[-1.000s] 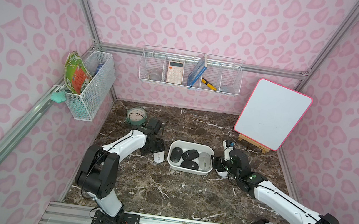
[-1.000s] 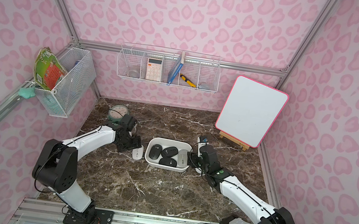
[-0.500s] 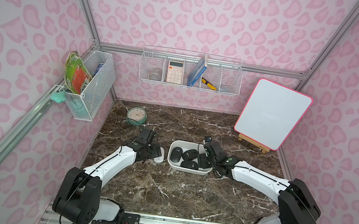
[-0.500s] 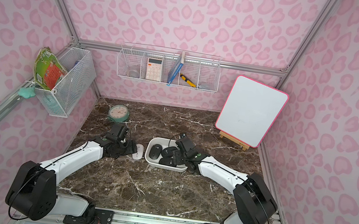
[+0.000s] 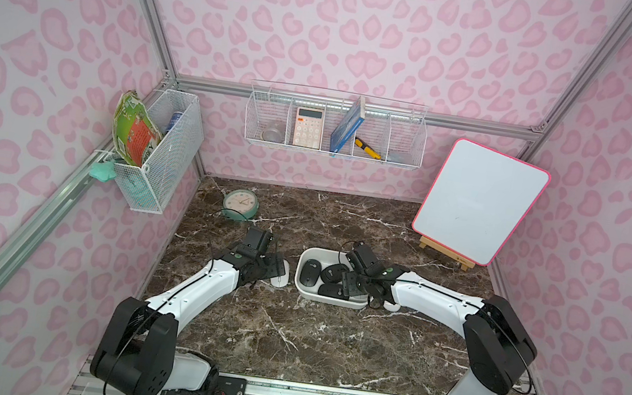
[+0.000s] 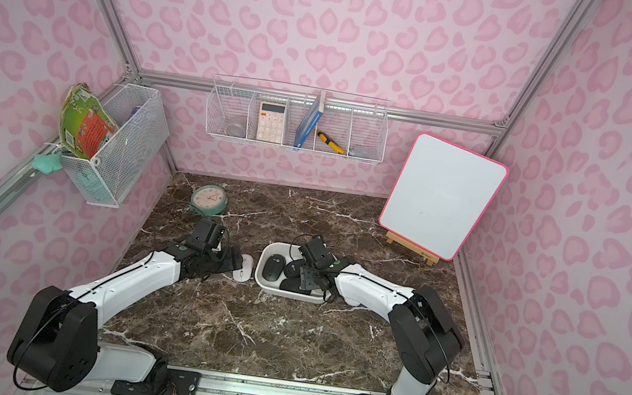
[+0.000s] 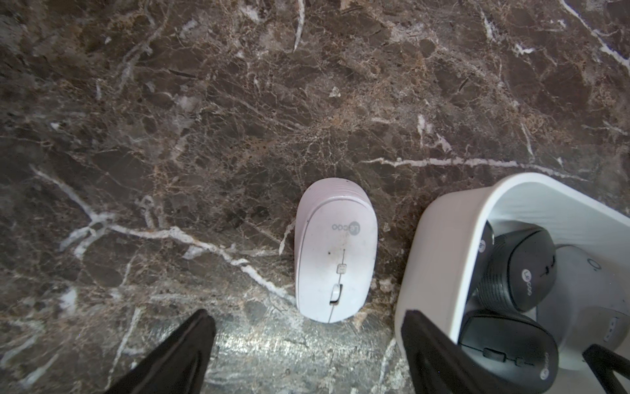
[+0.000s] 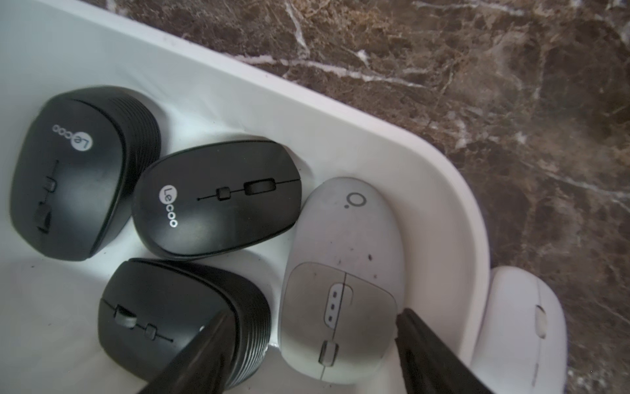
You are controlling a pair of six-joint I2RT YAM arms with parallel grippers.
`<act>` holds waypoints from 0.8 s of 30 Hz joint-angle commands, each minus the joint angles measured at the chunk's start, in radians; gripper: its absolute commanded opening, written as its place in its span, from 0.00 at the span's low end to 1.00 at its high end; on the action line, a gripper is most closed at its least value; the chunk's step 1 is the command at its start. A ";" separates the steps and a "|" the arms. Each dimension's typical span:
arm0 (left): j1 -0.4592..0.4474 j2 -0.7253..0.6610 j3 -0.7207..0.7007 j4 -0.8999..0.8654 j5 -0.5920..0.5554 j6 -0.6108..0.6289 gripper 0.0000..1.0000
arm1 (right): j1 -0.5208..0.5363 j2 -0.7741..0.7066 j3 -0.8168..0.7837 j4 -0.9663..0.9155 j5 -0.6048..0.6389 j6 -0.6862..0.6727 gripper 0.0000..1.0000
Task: Take out the mouse from the storage box
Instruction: Pick up the mouse from the storage box.
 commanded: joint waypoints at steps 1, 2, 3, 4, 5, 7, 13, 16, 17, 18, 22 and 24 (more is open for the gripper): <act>0.001 -0.014 -0.003 0.004 -0.009 0.013 0.91 | 0.004 0.032 0.043 -0.075 0.045 0.040 0.76; 0.001 -0.020 -0.002 0.003 -0.008 0.014 0.91 | 0.004 0.040 0.054 -0.085 0.055 0.046 0.76; 0.000 -0.026 -0.004 0.002 -0.008 0.014 0.91 | 0.004 0.052 0.063 -0.098 0.065 0.055 0.76; 0.000 -0.034 -0.008 0.005 -0.009 0.014 0.91 | 0.004 0.061 0.071 -0.109 0.075 0.062 0.76; 0.000 -0.037 -0.010 0.006 -0.012 0.014 0.91 | 0.004 0.070 0.079 -0.119 0.082 0.069 0.75; 0.000 -0.042 -0.013 0.005 -0.015 0.013 0.92 | 0.007 0.088 0.099 -0.146 0.102 0.085 0.75; 0.000 -0.041 -0.013 0.004 -0.005 0.010 0.92 | 0.015 0.136 0.147 -0.207 0.158 0.128 0.78; 0.000 -0.043 -0.011 0.009 0.005 0.011 0.92 | 0.015 0.169 0.168 -0.232 0.173 0.143 0.79; 0.000 -0.044 -0.013 0.011 0.003 0.011 0.92 | 0.014 0.178 0.172 -0.237 0.175 0.147 0.79; 0.001 -0.045 -0.014 0.011 -0.001 0.009 0.92 | 0.015 0.185 0.176 -0.239 0.176 0.152 0.79; 0.000 -0.045 -0.014 0.012 0.010 0.011 0.92 | 0.016 0.209 0.183 -0.233 0.176 0.156 0.79; 0.000 -0.047 -0.015 0.014 0.004 0.011 0.92 | 0.015 0.222 0.187 -0.233 0.174 0.158 0.77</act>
